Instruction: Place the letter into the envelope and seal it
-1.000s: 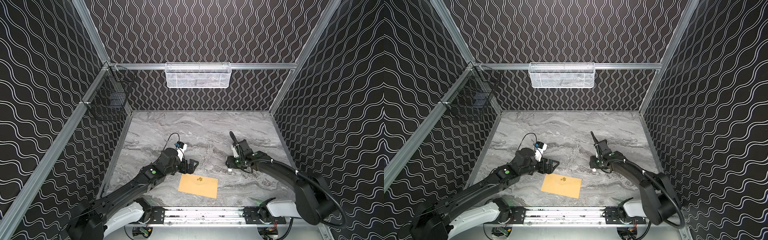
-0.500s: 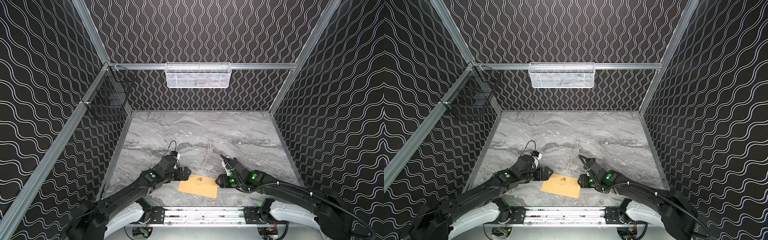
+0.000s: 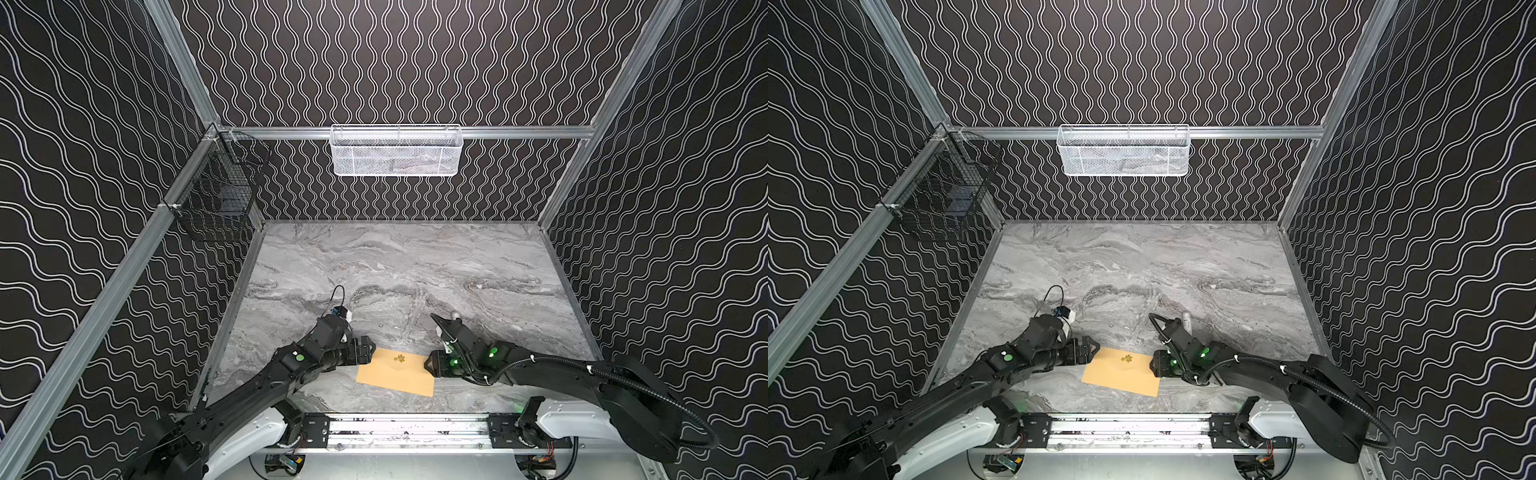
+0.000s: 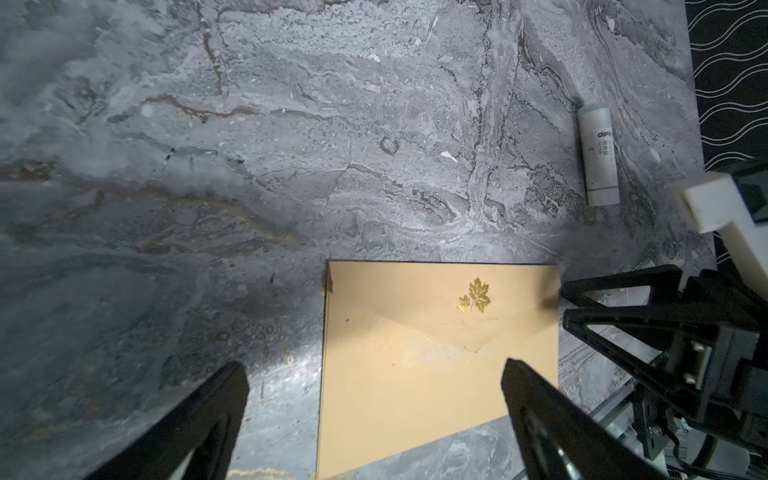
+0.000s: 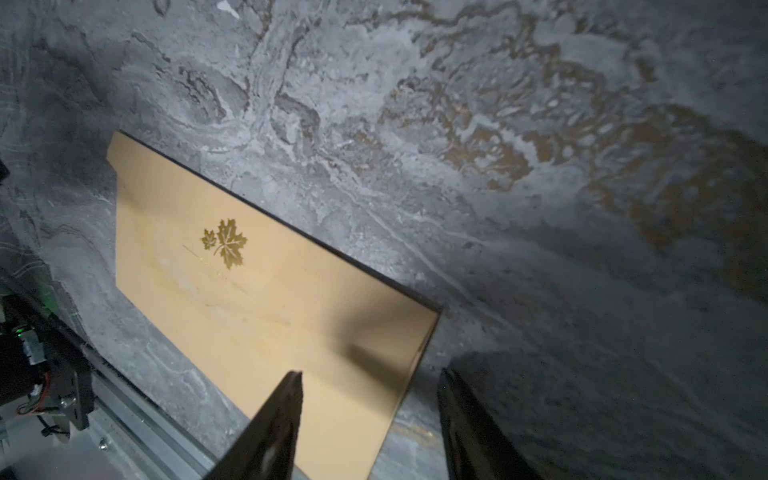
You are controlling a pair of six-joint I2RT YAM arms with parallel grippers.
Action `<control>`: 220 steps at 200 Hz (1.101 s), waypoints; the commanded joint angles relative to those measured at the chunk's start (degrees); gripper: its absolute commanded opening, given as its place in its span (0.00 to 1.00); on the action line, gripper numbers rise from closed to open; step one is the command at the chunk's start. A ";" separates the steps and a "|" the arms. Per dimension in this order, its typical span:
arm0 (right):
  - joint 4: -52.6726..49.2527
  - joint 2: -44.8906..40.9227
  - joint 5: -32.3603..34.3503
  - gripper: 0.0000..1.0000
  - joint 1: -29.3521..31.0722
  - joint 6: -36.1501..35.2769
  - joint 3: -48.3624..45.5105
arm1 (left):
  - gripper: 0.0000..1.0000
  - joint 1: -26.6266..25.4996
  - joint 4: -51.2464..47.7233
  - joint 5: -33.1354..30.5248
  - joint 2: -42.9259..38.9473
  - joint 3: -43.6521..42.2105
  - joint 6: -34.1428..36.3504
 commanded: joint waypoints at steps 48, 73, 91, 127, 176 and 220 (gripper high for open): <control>2.09 2.59 -0.69 0.54 0.10 -1.14 1.74 | 0.99 0.51 -0.44 -1.02 -1.29 0.38 0.56; 2.43 3.19 -0.66 0.53 0.08 -1.31 1.97 | 0.99 0.62 -0.71 -1.23 -1.55 0.47 0.78; 2.44 3.64 -0.66 0.53 0.06 -1.62 2.29 | 0.99 0.70 -0.62 -1.13 -1.59 0.47 0.83; 3.04 4.59 -0.67 0.53 0.06 -2.32 2.99 | 0.99 0.76 -0.65 -1.39 -2.09 0.12 0.96; 3.63 5.00 -0.87 0.53 0.05 -3.15 3.73 | 0.99 0.99 -1.37 -2.10 -2.65 0.37 1.62; -2.19 -2.07 4.65 0.56 0.11 -6.89 6.53 | 0.99 0.94 -2.09 -4.09 -3.99 2.49 4.21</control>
